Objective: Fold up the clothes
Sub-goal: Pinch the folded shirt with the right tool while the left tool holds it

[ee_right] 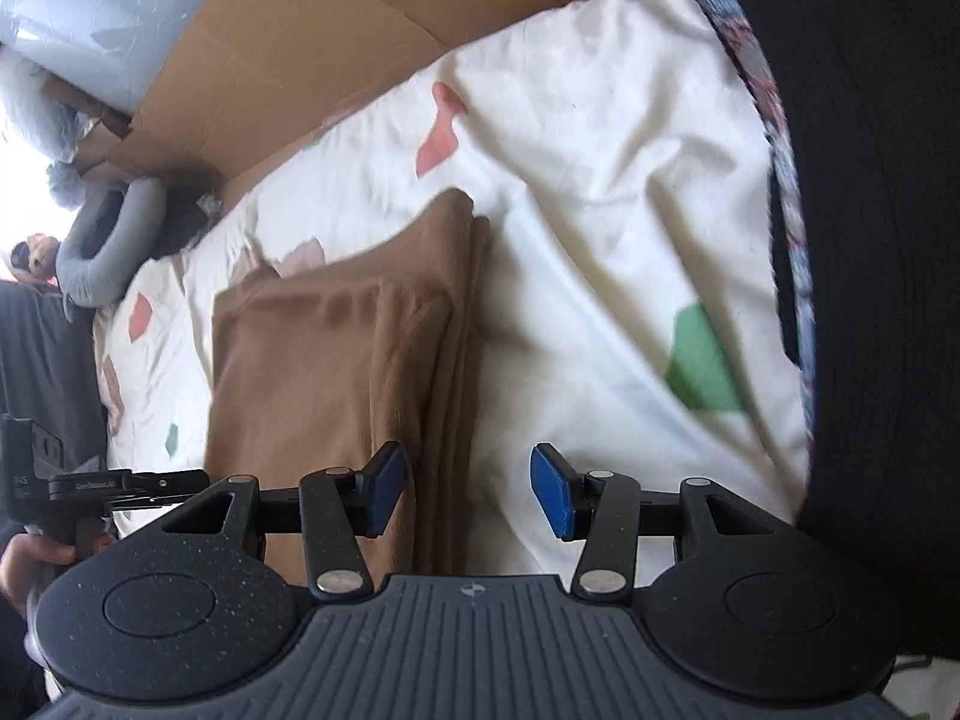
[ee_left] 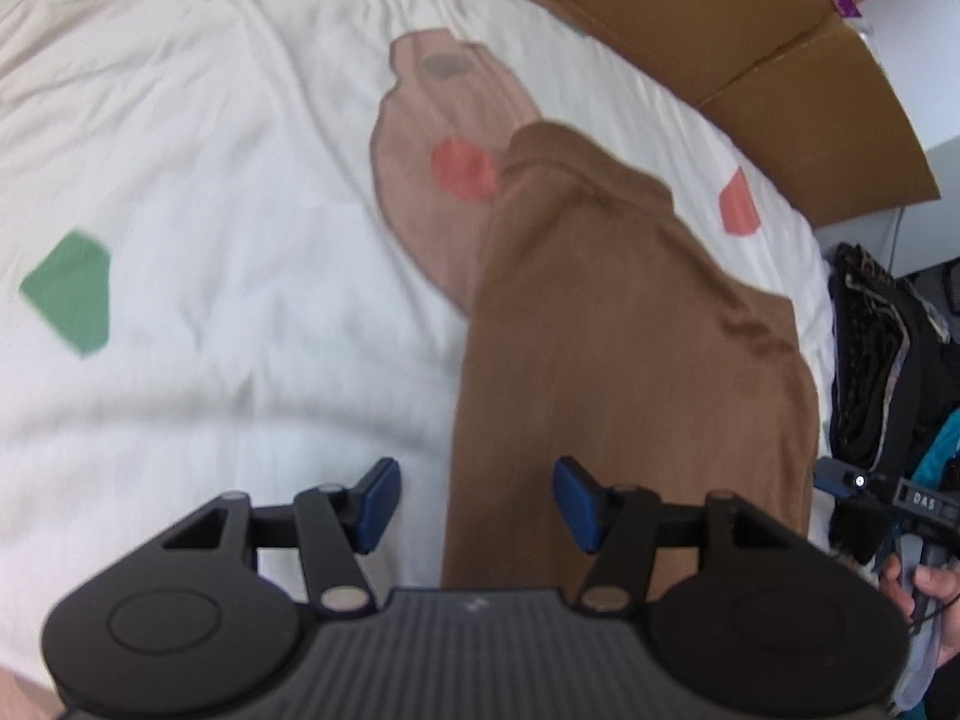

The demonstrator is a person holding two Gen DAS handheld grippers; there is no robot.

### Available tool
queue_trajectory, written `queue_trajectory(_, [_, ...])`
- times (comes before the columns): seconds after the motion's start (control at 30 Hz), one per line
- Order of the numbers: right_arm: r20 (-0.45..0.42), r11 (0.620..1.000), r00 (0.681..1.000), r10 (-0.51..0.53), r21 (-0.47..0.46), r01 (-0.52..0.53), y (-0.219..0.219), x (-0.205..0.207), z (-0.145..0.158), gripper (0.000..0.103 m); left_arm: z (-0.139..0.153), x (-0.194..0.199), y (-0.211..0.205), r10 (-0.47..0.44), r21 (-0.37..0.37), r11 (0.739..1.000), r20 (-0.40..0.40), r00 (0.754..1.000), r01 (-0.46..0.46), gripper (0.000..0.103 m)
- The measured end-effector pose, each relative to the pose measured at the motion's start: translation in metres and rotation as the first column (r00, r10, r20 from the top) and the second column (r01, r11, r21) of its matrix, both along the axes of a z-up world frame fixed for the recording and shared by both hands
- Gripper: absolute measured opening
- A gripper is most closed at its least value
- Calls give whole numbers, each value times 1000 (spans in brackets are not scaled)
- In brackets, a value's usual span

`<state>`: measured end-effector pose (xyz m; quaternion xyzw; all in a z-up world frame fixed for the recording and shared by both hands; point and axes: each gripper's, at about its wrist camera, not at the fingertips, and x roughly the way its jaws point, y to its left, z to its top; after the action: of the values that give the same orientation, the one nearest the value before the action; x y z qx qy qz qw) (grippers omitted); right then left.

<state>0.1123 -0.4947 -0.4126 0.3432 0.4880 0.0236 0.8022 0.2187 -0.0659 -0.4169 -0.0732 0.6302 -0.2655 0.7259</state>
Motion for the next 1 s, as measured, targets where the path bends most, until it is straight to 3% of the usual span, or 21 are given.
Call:
queue_trajectory(0.27, [9, 998, 1000, -24, 58, 24, 2, 22, -11, 55, 2, 21, -13, 0, -44, 999, 51, 999, 2, 60])
queue_trajectory(0.77, [-1, 960, 998, -55, 275, 53, -13, 50, -50, 53, -14, 60, -24, 56, -144, 988, 41, 998, -49, 60])
queue_trajectory(0.8, [-1, 958, 999, -54, 281, 52, -13, 51, -51, 52, -15, 63, -24, 62, -155, 986, 33, 998, -56, 59])
queue_trajectory(0.83, [-1, 960, 999, -45, 275, 44, -12, 53, -50, 40, -16, 66, -25, 71, -168, 984, 21, 997, -66, 58])
queue_trajectory(0.87, [-1, 963, 999, -36, 269, 35, -12, 54, -50, 29, -17, 69, -25, 79, -181, 981, 9, 997, -76, 50])
queue_trajectory(0.9, [-4, 966, 1000, -29, 258, 29, -11, 55, -50, 27, -18, 72, -25, 87, -193, 977, -3, 996, -86, 43])
queue_trajectory(0.93, [-1, 966, 1000, -29, 256, 28, -11, 56, -49, 26, -19, 75, -26, 93, -207, 974, -16, 996, -94, 22])
queue_trajectory(0.97, [3, 967, 1000, -30, 255, 28, -11, 56, -48, 23, -20, 77, -26, 97, -217, 971, -24, 995, -100, 12])
queue_trajectory(1.0, [9, 967, 1000, -30, 253, 27, -11, 55, -46, 23, -18, 78, -26, 98, -225, 969, -19, 995, -100, 12])
